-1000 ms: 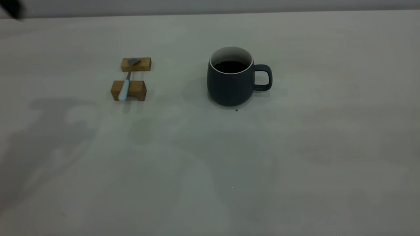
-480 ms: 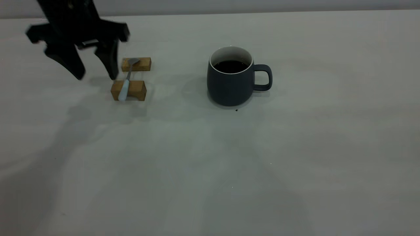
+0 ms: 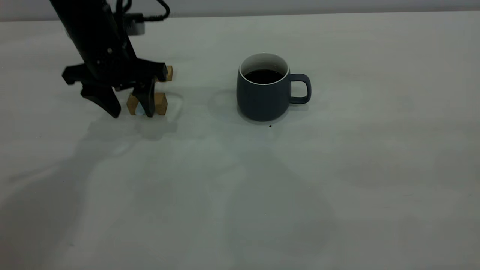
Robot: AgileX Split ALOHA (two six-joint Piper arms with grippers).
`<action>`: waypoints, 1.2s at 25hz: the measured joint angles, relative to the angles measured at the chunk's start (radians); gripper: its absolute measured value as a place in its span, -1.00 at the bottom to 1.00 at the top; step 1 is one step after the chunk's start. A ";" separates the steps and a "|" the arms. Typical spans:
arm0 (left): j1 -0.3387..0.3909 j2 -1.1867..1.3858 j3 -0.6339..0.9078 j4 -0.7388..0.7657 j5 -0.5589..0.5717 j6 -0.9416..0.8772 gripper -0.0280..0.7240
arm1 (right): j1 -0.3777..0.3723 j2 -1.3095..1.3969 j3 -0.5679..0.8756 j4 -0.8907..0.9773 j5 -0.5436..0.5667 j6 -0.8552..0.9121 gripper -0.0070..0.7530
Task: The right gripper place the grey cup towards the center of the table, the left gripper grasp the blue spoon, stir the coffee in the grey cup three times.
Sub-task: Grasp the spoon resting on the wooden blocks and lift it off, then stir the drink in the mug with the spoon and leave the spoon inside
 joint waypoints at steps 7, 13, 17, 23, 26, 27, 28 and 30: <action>-0.011 0.041 -0.003 -0.002 -0.072 0.003 0.55 | 0.000 0.000 0.000 0.000 0.000 0.000 0.39; -0.017 0.051 -0.020 -0.003 -0.071 0.003 -0.15 | 0.000 0.000 0.000 0.000 0.000 0.000 0.32; -0.017 0.051 -0.059 0.000 -0.004 0.002 -0.52 | 0.000 0.000 0.000 0.000 0.000 0.000 0.26; -0.017 0.048 -0.272 0.000 0.344 -0.117 -0.52 | 0.000 0.000 0.000 0.000 0.000 0.000 0.18; -0.017 0.032 -0.410 -0.015 0.603 -0.240 -0.52 | 0.000 0.000 0.000 0.000 0.000 0.000 0.14; -0.017 0.026 -0.458 -0.028 0.669 -0.293 -0.52 | 0.000 0.000 0.000 0.000 0.000 0.000 0.12; -0.017 0.021 -0.492 -0.044 0.700 -0.337 -0.52 | 0.000 0.000 0.000 0.000 0.000 0.000 0.11; -0.018 0.011 -0.554 -0.098 0.705 -0.429 -0.52 | 0.000 0.000 0.000 0.000 0.000 0.000 0.08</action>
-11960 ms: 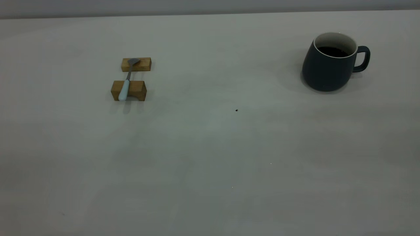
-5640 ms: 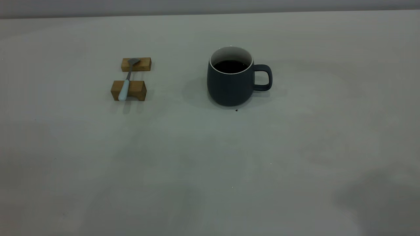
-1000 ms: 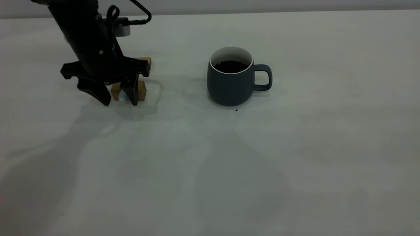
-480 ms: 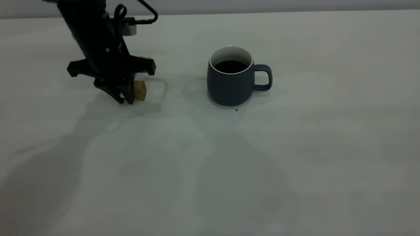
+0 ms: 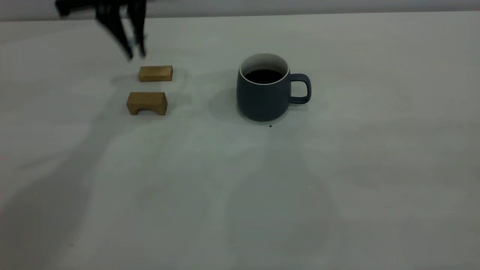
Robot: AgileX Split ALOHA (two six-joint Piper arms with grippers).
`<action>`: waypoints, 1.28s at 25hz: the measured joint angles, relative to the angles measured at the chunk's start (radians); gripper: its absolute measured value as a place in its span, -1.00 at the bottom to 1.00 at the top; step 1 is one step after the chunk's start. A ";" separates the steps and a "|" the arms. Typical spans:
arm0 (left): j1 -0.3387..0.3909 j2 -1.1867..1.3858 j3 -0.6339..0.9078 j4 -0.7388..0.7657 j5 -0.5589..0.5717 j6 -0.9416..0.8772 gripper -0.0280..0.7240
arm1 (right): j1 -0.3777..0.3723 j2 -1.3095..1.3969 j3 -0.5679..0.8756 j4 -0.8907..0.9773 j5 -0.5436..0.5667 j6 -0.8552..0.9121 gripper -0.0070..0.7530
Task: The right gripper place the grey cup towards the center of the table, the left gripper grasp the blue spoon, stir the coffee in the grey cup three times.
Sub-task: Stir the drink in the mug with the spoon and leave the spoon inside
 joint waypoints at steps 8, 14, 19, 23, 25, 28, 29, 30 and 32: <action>-0.020 -0.003 -0.076 -0.481 0.000 -0.261 -0.52 | 0.000 0.000 0.000 0.000 0.000 0.000 -0.03; -0.020 0.002 -0.076 -0.733 0.000 -0.268 -0.53 | 0.000 0.000 0.000 0.000 0.000 0.000 -0.13; -0.020 0.020 -0.076 -0.826 0.000 -0.270 -0.53 | 0.000 0.000 0.000 0.000 0.000 0.000 -0.20; -0.010 0.057 -0.076 -0.901 0.000 -0.366 -0.53 | 0.000 0.000 0.000 0.000 0.000 0.000 -0.25; -0.006 0.078 -0.076 -0.950 0.000 -0.425 -0.53 | 0.000 0.000 0.000 0.000 0.000 0.000 -0.26; -0.005 0.099 -0.076 -0.995 0.000 -0.490 -0.54 | 0.000 0.000 0.000 0.000 0.000 0.000 -0.28; -0.005 0.106 -0.076 -1.003 0.000 -0.517 -0.54 | 0.000 0.000 0.000 0.000 0.000 0.000 -0.29; -0.005 0.111 -0.076 -1.013 0.000 -0.547 -0.54 | 0.000 0.000 0.000 0.000 0.000 0.000 -0.30; -0.005 0.128 -0.076 -1.031 0.000 -0.575 -0.55 | 0.000 0.000 0.000 0.000 0.000 0.000 -0.31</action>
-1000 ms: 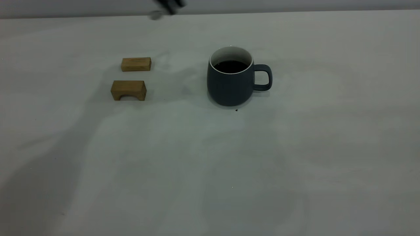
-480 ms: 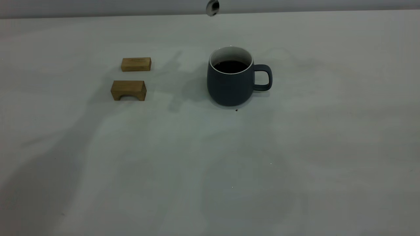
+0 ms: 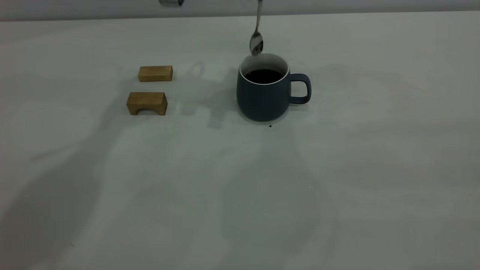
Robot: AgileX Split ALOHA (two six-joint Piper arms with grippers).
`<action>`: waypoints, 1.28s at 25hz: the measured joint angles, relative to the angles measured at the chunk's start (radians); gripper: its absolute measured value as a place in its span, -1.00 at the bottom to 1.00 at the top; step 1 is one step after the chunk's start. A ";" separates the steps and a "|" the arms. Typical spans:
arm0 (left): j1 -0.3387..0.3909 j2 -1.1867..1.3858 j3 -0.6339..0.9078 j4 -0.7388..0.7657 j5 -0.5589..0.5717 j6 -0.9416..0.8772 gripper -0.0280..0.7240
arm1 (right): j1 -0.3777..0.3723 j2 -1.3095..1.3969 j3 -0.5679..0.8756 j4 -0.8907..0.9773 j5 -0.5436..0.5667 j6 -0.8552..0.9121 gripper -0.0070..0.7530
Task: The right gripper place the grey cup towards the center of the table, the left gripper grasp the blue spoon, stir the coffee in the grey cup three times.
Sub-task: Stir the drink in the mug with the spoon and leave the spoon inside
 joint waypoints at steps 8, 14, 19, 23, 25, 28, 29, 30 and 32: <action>0.000 0.085 0.000 -0.027 0.000 0.034 -0.55 | 0.000 0.000 0.000 0.000 0.000 0.000 -0.31; 0.000 0.149 0.000 -0.030 0.000 0.158 -0.56 | 0.000 0.000 0.000 0.000 0.000 0.000 -0.31; 0.000 0.156 0.000 -0.019 -0.013 0.229 -0.56 | 0.000 0.000 0.000 0.000 0.000 0.000 -0.31; 0.000 0.157 0.000 -0.020 -0.046 0.300 -0.56 | 0.000 0.000 0.000 0.000 0.000 0.000 -0.31; -0.002 0.158 0.000 -0.041 -0.054 0.350 -0.56 | 0.000 0.000 0.000 0.000 0.000 0.000 -0.31; -0.008 0.165 0.000 -0.103 -0.040 0.403 -0.56 | 0.000 0.000 0.000 0.000 0.000 0.000 -0.31; -0.012 0.170 0.000 -0.117 -0.028 0.409 -0.57 | 0.000 0.000 0.000 0.000 0.000 0.000 -0.31; -0.014 0.173 0.000 -0.126 -0.022 0.410 -0.57 | 0.000 0.000 0.000 0.000 0.000 0.000 -0.31; -0.022 0.180 0.000 -0.144 -0.008 0.395 -0.57 | 0.000 0.000 0.000 0.000 0.000 0.000 -0.31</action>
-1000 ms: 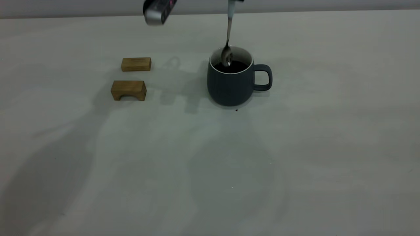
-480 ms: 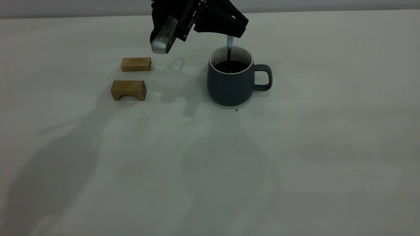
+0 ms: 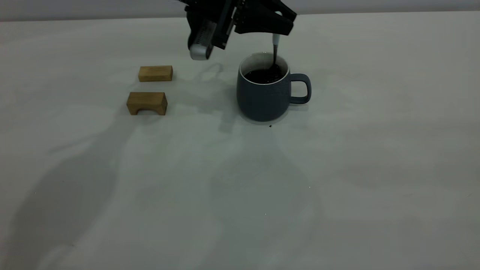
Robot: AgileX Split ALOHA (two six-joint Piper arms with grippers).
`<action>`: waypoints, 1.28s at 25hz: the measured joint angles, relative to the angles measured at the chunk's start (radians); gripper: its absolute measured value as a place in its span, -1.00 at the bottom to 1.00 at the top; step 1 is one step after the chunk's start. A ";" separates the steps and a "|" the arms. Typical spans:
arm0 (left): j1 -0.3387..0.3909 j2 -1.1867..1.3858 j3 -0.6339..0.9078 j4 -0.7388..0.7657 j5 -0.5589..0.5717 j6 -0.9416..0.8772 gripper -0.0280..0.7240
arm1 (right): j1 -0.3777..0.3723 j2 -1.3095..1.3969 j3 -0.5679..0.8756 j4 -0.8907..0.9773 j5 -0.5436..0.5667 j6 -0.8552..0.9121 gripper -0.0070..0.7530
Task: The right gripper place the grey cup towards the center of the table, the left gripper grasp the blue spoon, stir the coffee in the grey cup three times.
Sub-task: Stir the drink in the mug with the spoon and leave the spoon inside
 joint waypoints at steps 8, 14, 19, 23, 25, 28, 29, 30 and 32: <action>-0.004 0.008 0.000 0.083 0.005 -0.335 -0.58 | 0.000 0.000 0.000 0.000 0.000 0.000 -0.31; 0.030 0.009 -0.001 0.146 -0.009 -0.287 -0.59 | 0.000 0.000 0.000 0.000 0.000 0.000 -0.31; 0.054 0.009 -0.001 0.116 -0.024 -0.154 -0.59 | 0.000 0.000 0.000 0.000 0.000 0.000 -0.31; 0.047 0.009 -0.001 0.047 -0.033 -0.095 -0.59 | 0.000 0.000 0.000 0.000 0.000 0.000 -0.31; 0.036 0.009 -0.001 0.028 -0.033 -0.090 -0.59 | 0.000 0.000 0.000 0.000 0.000 0.000 -0.31; 0.019 0.009 -0.002 0.009 -0.030 -0.092 -0.59 | 0.000 0.000 0.000 0.000 0.000 0.000 -0.31; 0.012 0.009 -0.002 0.006 -0.025 -0.098 -0.59 | 0.000 0.000 0.000 0.000 0.000 0.000 -0.31; 0.008 0.009 -0.002 0.006 -0.023 -0.107 -0.59 | 0.000 0.000 0.000 0.000 0.000 0.000 -0.31; 0.001 0.009 -0.002 0.006 -0.005 -0.143 -0.59 | 0.000 0.000 0.000 0.000 0.000 0.000 -0.31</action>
